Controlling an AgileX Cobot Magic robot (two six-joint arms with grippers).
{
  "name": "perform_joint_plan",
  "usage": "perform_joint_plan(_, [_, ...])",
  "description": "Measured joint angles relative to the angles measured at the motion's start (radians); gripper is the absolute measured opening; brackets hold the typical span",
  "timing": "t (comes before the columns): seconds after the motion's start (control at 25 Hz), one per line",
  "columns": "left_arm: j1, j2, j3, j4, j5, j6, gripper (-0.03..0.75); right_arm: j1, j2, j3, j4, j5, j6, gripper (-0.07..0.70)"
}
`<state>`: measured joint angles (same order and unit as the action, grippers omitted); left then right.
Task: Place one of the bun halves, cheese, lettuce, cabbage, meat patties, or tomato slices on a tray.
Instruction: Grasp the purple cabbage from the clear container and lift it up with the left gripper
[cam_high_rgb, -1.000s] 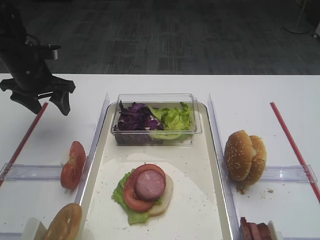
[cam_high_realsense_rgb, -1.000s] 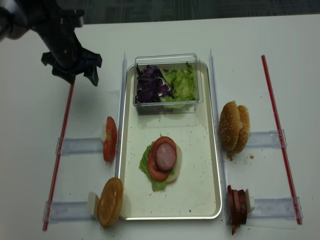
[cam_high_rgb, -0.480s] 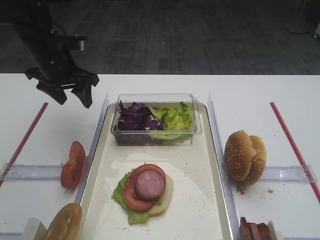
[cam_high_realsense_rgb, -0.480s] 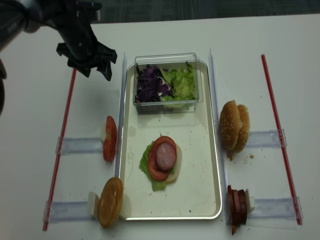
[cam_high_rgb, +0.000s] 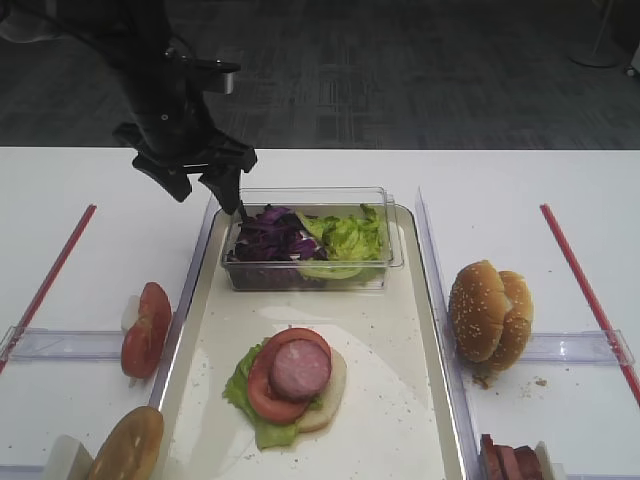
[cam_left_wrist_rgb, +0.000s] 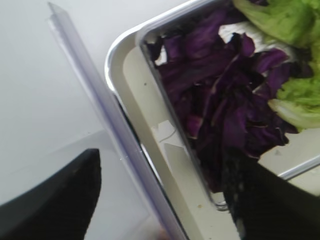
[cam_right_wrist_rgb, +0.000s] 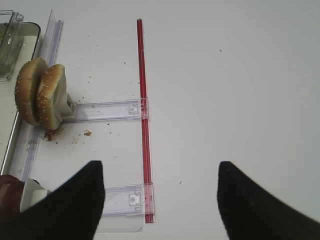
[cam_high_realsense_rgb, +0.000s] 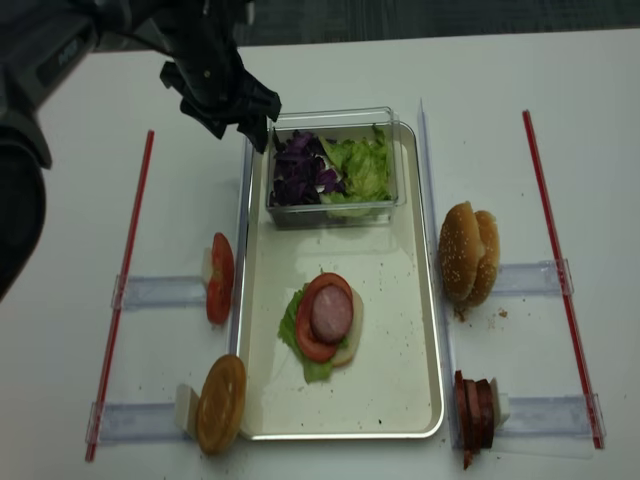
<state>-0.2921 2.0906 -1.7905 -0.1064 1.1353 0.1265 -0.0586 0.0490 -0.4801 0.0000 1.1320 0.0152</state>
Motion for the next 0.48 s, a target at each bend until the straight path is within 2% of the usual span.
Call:
perform_joint_plan(0.28, [-0.092, 0.0, 0.0, 0.0, 0.0, 0.002, 0.47, 0.0, 0.0, 0.0, 0.0, 0.0, 0.0, 0.508])
perform_joint_plan(0.48, [-0.146, 0.0, 0.0, 0.0, -0.018, 0.002, 0.47, 0.0, 0.0, 0.0, 0.0, 0.0, 0.0, 0.508])
